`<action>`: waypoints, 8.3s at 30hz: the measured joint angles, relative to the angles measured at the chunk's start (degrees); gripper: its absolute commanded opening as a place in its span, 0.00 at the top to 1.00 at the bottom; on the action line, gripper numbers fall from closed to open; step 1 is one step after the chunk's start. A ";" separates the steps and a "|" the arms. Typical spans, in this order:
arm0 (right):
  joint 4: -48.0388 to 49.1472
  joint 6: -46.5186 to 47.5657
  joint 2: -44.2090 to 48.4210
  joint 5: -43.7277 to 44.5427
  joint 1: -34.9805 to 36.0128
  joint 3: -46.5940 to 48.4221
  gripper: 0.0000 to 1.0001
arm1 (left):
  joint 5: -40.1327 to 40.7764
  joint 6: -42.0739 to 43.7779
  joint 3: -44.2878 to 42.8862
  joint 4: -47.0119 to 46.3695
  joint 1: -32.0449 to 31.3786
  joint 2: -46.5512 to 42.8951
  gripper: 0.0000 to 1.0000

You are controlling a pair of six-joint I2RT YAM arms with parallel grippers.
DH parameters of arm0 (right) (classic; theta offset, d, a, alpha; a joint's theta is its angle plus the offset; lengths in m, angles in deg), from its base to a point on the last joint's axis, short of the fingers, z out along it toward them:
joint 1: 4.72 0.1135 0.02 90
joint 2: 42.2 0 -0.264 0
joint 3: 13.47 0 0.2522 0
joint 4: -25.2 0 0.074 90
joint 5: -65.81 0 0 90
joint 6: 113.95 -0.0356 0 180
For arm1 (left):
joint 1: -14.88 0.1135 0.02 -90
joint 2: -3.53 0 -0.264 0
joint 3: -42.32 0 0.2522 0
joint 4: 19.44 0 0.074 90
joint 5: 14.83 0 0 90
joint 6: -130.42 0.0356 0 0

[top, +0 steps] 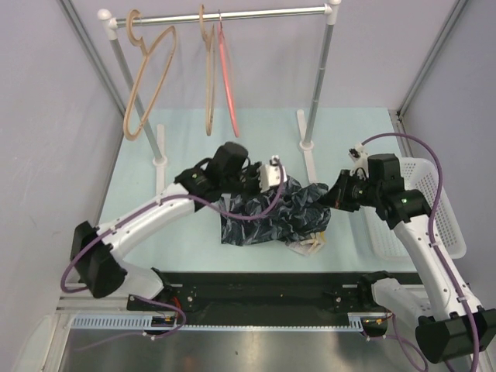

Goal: Place the shorts on the hanger

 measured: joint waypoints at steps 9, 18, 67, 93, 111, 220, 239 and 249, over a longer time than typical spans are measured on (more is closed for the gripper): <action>-2.19 2.82 -2.54 -0.02 -7.45 -0.22 0.99 | -1.25 1.25 8.26 -2.97 -1.70 4.28 0.00; -2.25 4.61 -5.05 -1.09 -8.09 -0.83 0.99 | 10.10 -3.39 17.33 -15.13 -9.86 10.62 0.14; 11.91 36.98 -19.26 9.16 39.10 10.12 0.00 | 2.86 3.96 25.57 15.06 35.56 -16.96 0.50; -5.70 46.69 -24.65 3.61 7.54 -0.42 0.24 | -6.71 10.12 16.17 15.30 -2.23 -4.79 0.16; -3.67 46.75 -28.98 2.43 4.22 -0.74 0.14 | -6.78 22.69 5.70 10.21 -6.58 16.24 0.41; 17.73 68.06 -2.82 26.97 31.19 -15.52 1.00 | -10.10 3.45 11.91 14.29 20.46 -3.82 0.92; 4.50 68.54 -9.88 41.59 37.03 36.26 1.00 | -0.35 0.74 -31.78 27.02 20.39 -20.11 1.00; 0.48 69.51 -12.09 46.01 38.99 36.00 1.00 | 1.51 1.29 -25.40 25.73 20.41 -22.75 1.00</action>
